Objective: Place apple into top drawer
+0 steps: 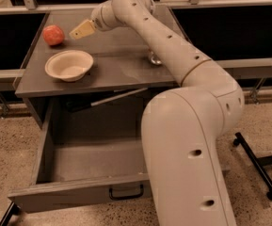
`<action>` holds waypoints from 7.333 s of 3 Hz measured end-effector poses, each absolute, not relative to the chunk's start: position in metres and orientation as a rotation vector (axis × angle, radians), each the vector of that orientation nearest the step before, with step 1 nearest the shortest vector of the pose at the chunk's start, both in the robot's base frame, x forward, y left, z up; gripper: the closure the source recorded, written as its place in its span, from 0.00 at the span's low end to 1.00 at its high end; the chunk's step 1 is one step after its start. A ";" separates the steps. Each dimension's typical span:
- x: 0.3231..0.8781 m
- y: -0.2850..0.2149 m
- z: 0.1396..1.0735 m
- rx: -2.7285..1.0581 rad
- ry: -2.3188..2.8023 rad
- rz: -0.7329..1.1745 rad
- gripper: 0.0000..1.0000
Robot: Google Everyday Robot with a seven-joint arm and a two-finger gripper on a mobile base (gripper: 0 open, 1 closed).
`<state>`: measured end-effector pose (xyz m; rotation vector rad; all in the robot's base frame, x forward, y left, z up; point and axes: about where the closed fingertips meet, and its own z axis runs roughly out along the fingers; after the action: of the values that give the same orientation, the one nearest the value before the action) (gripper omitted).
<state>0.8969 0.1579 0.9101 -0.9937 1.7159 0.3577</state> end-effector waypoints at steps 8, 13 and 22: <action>0.897 0.296 0.879 -1.036 1.672 0.596 0.03; 0.845 0.240 0.944 -1.219 1.291 0.755 1.00; 0.685 0.203 0.940 -2.064 1.018 0.150 1.00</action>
Offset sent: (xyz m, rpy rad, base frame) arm -0.0096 0.0444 0.0097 0.1883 0.0684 0.1719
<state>0.6847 0.2029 0.9404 -2.0644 1.0175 0.1503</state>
